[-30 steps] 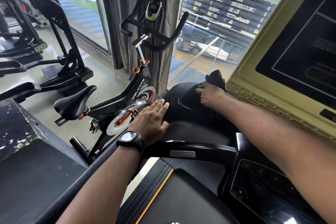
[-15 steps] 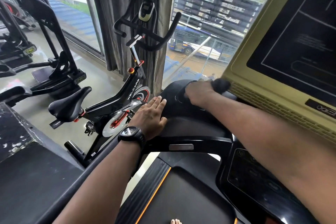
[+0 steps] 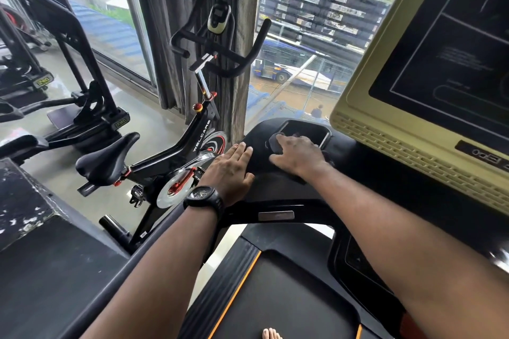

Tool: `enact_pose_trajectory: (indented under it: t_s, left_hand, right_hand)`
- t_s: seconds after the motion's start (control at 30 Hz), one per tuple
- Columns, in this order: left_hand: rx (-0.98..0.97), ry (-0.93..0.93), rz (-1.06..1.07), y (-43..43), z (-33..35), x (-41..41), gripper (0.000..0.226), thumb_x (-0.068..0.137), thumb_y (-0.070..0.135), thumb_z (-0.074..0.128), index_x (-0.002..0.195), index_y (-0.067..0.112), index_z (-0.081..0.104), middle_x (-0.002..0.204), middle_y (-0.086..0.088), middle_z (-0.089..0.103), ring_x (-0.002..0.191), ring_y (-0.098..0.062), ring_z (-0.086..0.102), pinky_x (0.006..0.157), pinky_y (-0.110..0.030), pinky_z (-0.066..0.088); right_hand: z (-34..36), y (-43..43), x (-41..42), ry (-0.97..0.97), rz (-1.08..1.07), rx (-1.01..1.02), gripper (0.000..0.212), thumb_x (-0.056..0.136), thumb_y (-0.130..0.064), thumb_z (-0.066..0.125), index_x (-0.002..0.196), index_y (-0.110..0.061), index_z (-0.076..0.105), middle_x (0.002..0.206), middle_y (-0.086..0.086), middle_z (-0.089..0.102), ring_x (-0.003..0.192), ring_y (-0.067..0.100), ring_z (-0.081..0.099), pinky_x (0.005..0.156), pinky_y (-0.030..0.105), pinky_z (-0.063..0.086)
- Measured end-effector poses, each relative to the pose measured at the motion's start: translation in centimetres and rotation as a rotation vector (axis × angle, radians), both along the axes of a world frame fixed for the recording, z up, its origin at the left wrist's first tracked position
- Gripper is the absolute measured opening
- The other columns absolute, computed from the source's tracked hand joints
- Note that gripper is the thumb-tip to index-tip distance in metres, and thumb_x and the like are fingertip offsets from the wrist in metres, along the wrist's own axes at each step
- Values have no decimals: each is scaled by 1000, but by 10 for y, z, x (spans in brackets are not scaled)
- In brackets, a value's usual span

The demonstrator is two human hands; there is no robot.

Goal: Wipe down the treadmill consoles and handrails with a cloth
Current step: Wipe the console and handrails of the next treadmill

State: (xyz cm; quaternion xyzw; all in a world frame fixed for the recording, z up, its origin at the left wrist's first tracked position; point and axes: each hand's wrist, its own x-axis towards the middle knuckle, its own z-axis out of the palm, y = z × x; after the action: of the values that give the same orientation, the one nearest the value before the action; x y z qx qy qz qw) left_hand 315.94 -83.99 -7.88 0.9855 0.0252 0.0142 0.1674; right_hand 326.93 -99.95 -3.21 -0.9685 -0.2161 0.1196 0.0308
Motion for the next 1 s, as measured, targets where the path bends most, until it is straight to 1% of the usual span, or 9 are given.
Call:
enact_pose_trajectory:
  t_s: [0.1,0.17,0.23,0.37,0.47,0.53,0.67,0.77,1.0]
  left_hand:
    - [-2,-2,4,1,-2,1,70,95,37,41,158,14,23,166,-10,18,154,-19,15,125,-36,14]
    - [-5,-1,11,1,-2,1,74,90,41,35,158,14,23,166,-9,19,154,-19,15,124,-37,16]
    - [-13,0,9,1,-3,1,78,85,43,31,158,14,24,166,-9,20,153,-19,16,124,-38,17]
    - [-14,-14,23,1,-5,2,78,85,43,32,157,15,25,165,-9,21,153,-20,16,124,-37,16]
    - [-2,-24,17,1,-5,2,71,92,39,40,157,15,26,165,-9,21,153,-20,17,125,-35,14]
    - [1,-22,15,1,-6,2,70,93,39,40,157,15,26,165,-9,21,153,-20,17,125,-35,14]
    - [20,-7,19,1,-5,2,71,93,40,39,158,17,24,166,-7,18,154,-18,15,124,-37,16]
    - [13,-3,19,1,-5,2,69,97,36,46,158,17,23,166,-7,18,154,-18,14,124,-38,17]
    - [4,8,25,0,-3,2,77,87,43,34,158,16,25,166,-7,20,153,-19,15,124,-37,16]
  right_hand:
    - [9,-12,17,165,-13,-89,78,74,-56,52,149,-43,38,145,5,54,130,34,49,104,52,45]
    - [10,-12,19,182,19,-101,74,77,-51,50,150,-39,38,143,5,55,128,34,52,105,52,45]
    - [4,-10,12,69,5,-50,61,83,-46,49,142,-31,44,135,6,59,121,37,55,101,54,46]
    - [-20,-10,-19,-256,-205,252,44,95,-37,56,136,-22,50,125,10,62,115,39,59,95,51,44]
    - [-14,3,-11,-195,-496,577,43,99,-32,54,140,-19,49,135,10,60,123,39,57,102,55,39]
    - [-6,12,-1,-145,-599,651,45,100,-31,53,142,-16,46,140,13,57,127,39,54,105,55,37]
    - [-11,35,-8,-40,-262,339,66,96,-36,51,155,-14,31,158,14,39,133,41,46,107,52,39]
    - [-14,41,-7,-11,-199,199,80,96,-41,50,161,-10,15,167,16,21,142,44,36,111,55,33]
    - [-8,26,-6,-39,29,-39,78,94,-19,56,159,-1,16,161,24,30,139,44,43,109,54,38]
